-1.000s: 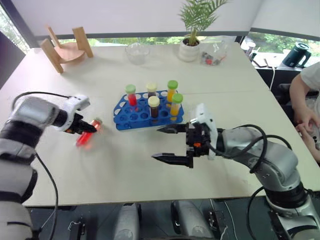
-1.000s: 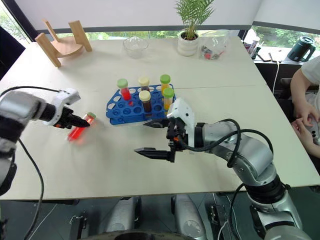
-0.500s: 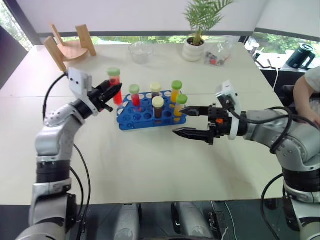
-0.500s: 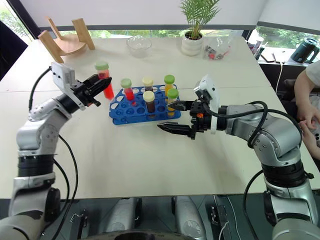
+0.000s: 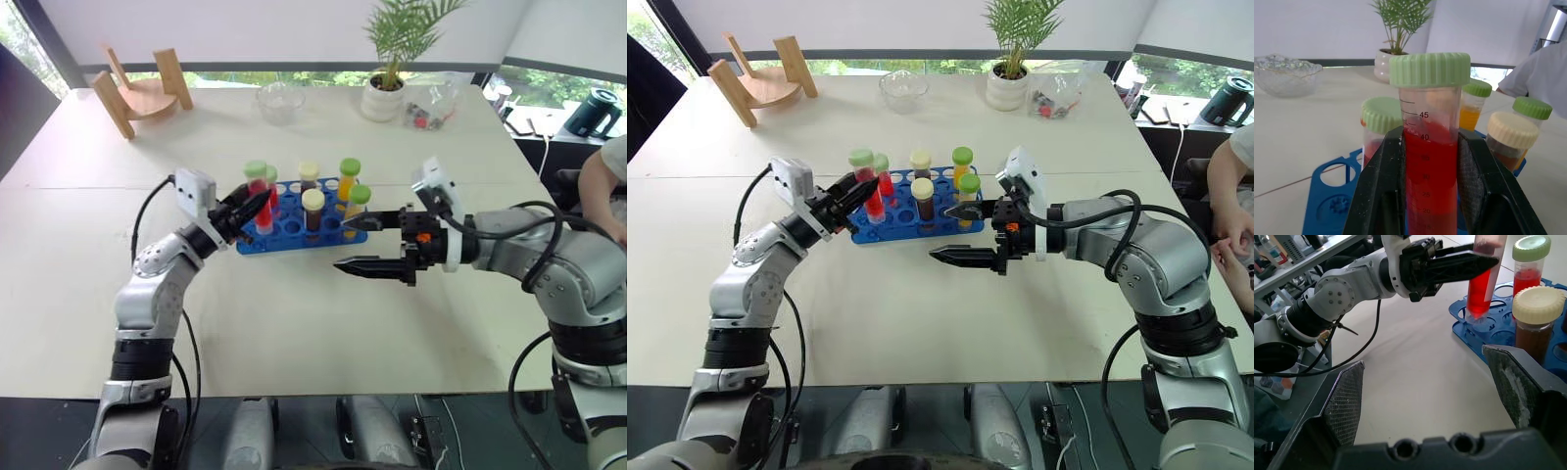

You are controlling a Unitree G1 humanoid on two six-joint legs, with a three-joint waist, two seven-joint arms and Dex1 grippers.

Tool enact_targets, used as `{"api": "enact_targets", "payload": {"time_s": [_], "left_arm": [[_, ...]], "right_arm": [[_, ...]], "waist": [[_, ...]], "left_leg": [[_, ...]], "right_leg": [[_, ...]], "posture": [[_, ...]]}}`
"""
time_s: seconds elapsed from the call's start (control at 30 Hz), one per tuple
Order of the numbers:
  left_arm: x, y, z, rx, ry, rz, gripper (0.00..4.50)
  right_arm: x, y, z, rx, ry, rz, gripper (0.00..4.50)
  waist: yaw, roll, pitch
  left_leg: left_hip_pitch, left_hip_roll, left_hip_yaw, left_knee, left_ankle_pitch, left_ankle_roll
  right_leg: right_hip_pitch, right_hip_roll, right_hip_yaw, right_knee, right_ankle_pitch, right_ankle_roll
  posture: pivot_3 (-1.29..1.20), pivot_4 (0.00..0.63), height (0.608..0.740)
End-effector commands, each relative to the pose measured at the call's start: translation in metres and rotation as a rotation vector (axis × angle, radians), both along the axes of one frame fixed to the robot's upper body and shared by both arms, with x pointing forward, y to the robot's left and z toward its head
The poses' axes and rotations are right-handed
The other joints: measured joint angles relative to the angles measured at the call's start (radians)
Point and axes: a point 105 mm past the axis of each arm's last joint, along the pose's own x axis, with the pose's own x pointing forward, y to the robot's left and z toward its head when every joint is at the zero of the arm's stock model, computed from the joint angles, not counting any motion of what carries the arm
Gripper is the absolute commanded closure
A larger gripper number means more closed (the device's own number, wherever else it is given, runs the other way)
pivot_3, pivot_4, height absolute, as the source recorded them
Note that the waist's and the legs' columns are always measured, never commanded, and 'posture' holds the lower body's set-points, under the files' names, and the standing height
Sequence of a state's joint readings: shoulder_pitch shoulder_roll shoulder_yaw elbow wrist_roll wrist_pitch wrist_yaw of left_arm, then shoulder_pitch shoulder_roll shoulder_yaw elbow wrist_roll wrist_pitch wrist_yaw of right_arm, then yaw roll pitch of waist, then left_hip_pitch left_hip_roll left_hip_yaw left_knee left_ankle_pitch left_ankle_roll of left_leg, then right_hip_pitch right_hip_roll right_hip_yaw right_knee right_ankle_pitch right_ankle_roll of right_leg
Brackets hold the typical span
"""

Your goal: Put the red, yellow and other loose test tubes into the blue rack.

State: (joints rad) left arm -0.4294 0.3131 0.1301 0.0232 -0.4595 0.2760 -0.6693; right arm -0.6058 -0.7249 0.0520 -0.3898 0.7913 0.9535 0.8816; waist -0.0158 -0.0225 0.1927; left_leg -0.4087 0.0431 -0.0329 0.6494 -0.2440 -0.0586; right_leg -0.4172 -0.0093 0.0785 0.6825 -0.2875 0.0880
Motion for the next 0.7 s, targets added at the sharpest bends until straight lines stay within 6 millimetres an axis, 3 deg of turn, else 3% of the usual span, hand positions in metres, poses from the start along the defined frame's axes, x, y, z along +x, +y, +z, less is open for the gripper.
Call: {"api": "enact_targets", "payload": {"time_s": [0.03, 0.3, 0.6, 0.7], "left_arm": [[0.002, -0.005, 0.0, 0.014, -0.025, -0.015, 3.66], [0.004, -0.018, -0.015, 0.05, -0.018, -0.056, 3.66], [0.0, -0.013, -0.018, 0.066, -0.026, -0.046, 3.66], [-0.003, -0.011, -0.017, 0.067, -0.033, -0.059, 2.26]], "right_arm": [[-0.004, 0.003, 0.009, 0.014, -0.045, 0.008, 0.23], [-0.003, 0.005, 0.009, 0.012, -0.051, -0.009, 0.23], [-0.002, 0.005, 0.008, 0.025, -0.046, -0.018, 0.23], [-0.001, 0.006, 0.008, 0.034, -0.043, -0.018, 0.23]], "waist": [[0.0, 0.0, 0.0], [0.001, 0.0, 0.0], [0.001, 0.0, 0.0], [-0.001, 0.0, 0.0]], "left_leg": [[0.0, 0.0, 0.0, 0.0, 0.0, 0.0], [0.001, 0.0, 0.0, 0.0, 0.0, 0.0], [0.001, 0.0, -0.001, 0.0, 0.0, 0.0], [0.001, 0.0, -0.001, 0.0, 0.0, 0.0]], "right_leg": [[0.0, 0.0, 0.0, 0.0, 0.0, 0.0], [0.002, 0.0, 0.0, 0.0, 0.0, 0.0], [0.003, 0.0, 0.0, -0.001, 0.0, 0.0], [0.002, 0.0, 0.0, -0.001, 0.0, 0.0]], "posture": [[0.0, 0.15, 0.74], [0.0, 0.15, 0.74], [0.0, 0.15, 0.74], [0.0, 0.15, 0.74]]}}
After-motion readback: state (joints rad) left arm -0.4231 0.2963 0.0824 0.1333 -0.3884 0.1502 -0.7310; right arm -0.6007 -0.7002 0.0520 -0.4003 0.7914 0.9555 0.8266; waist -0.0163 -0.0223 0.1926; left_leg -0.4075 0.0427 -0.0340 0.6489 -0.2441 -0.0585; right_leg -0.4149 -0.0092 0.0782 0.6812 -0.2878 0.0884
